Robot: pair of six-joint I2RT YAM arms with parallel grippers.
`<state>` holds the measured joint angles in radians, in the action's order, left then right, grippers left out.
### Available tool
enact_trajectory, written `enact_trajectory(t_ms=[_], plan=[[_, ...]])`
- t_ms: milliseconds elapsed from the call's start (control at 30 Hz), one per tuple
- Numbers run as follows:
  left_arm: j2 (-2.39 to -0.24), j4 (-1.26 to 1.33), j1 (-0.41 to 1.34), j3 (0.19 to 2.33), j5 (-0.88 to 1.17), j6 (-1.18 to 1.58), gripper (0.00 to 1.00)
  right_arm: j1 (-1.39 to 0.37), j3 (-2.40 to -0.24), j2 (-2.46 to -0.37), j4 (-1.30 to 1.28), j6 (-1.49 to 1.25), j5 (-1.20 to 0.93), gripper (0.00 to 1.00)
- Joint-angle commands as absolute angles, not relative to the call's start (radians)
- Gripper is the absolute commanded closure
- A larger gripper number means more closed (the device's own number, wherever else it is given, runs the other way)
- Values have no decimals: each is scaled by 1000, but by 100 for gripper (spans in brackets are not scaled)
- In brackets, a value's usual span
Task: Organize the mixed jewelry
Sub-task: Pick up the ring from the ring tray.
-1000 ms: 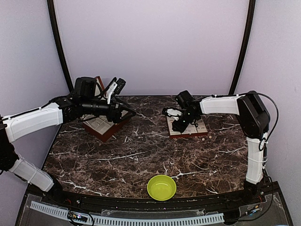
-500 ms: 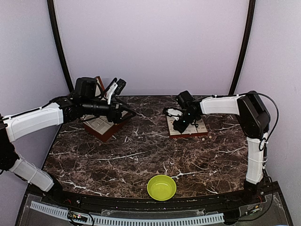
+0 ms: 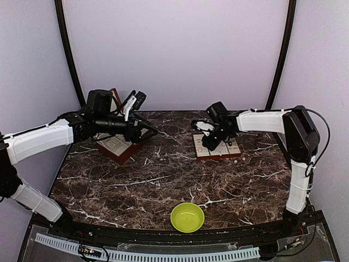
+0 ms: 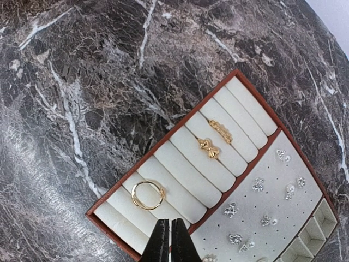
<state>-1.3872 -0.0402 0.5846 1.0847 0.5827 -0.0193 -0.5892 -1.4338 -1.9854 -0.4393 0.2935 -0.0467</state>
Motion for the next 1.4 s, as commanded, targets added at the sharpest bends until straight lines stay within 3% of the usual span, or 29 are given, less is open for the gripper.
enact_trajectory(t_ms=[0,333,1367], plan=[[-1378,-43,582,1086,590,-26,28,-593,-1439,-1960,-402,283,-46,93],[-1380,-42,582,1088,592,-22,29,-594,-1487,-2031,-409,292,-56,86],[-1386,-43,583,1088,590,-15,28,-603,-1502,-2092,-433,290,-54,87]])
